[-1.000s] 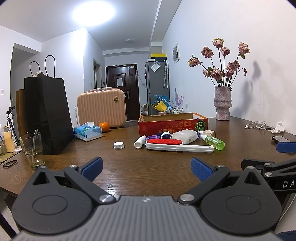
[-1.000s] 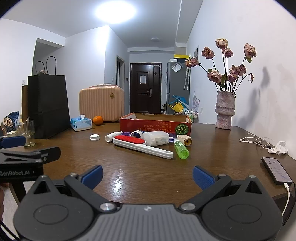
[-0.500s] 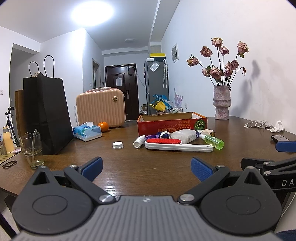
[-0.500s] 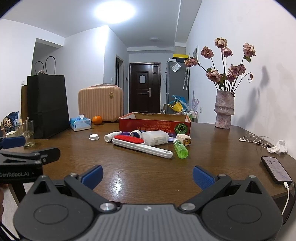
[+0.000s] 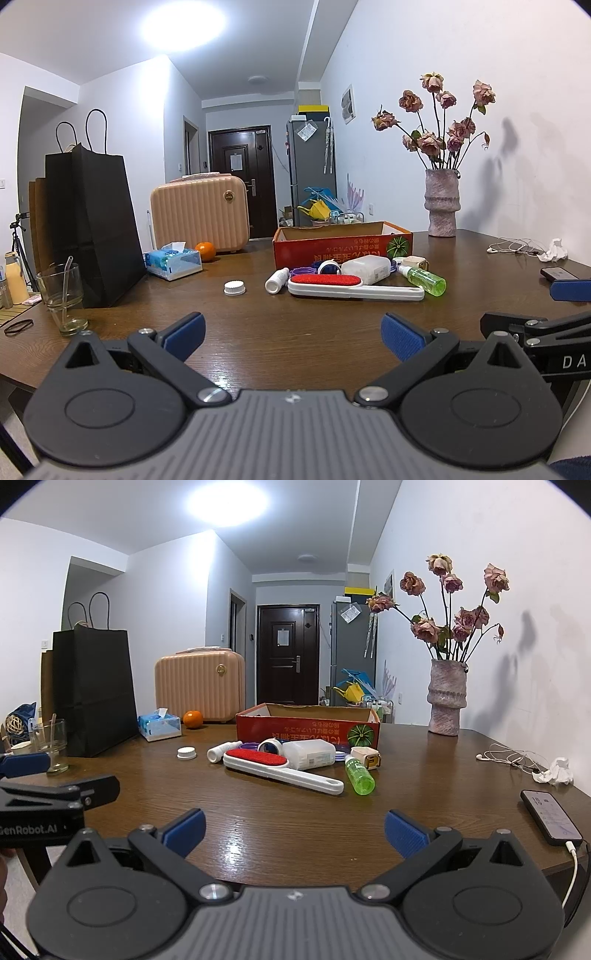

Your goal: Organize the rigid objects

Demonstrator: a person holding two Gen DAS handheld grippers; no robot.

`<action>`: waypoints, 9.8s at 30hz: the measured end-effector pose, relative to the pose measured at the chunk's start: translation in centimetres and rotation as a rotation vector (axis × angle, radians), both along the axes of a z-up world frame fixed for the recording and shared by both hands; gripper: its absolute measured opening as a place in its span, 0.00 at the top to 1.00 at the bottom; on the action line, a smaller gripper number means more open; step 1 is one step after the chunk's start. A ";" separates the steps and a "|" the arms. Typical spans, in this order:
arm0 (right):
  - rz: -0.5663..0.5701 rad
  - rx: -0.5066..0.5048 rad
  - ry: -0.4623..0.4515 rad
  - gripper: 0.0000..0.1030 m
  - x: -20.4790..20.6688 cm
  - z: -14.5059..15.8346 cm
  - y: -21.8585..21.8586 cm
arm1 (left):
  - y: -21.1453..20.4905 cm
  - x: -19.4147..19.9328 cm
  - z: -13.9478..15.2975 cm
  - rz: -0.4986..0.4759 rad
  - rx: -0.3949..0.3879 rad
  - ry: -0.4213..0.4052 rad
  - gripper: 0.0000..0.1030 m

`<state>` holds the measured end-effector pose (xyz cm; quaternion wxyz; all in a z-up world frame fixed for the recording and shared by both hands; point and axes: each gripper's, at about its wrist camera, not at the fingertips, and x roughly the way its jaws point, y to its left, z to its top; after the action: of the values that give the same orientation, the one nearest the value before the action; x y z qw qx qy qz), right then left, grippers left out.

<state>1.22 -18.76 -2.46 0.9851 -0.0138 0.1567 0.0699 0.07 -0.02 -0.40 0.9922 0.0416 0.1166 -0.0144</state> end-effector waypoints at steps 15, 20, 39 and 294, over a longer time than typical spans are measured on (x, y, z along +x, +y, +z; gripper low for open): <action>-0.003 0.004 0.002 0.00 0.1 -0.1 -0.2 | 0.0 0.0 0.0 -0.001 0.001 0.003 0.00; -0.007 0.007 0.007 0.00 0.1 -0.2 -0.2 | 0.0 0.1 -0.1 -0.007 0.002 0.011 0.00; -0.020 0.149 0.093 0.12 6.8 -0.6 -2.7 | 0.9 7.3 0.0 -0.047 -0.038 0.086 0.00; -0.118 -0.121 0.266 0.82 64.9 2.6 -5.8 | -2.6 68.8 -0.1 -0.077 0.056 0.644 0.50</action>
<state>66.17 -24.60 0.17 0.9553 -0.0546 0.2904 0.0035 68.90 -2.59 -0.54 0.9015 0.0668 0.4233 -0.0613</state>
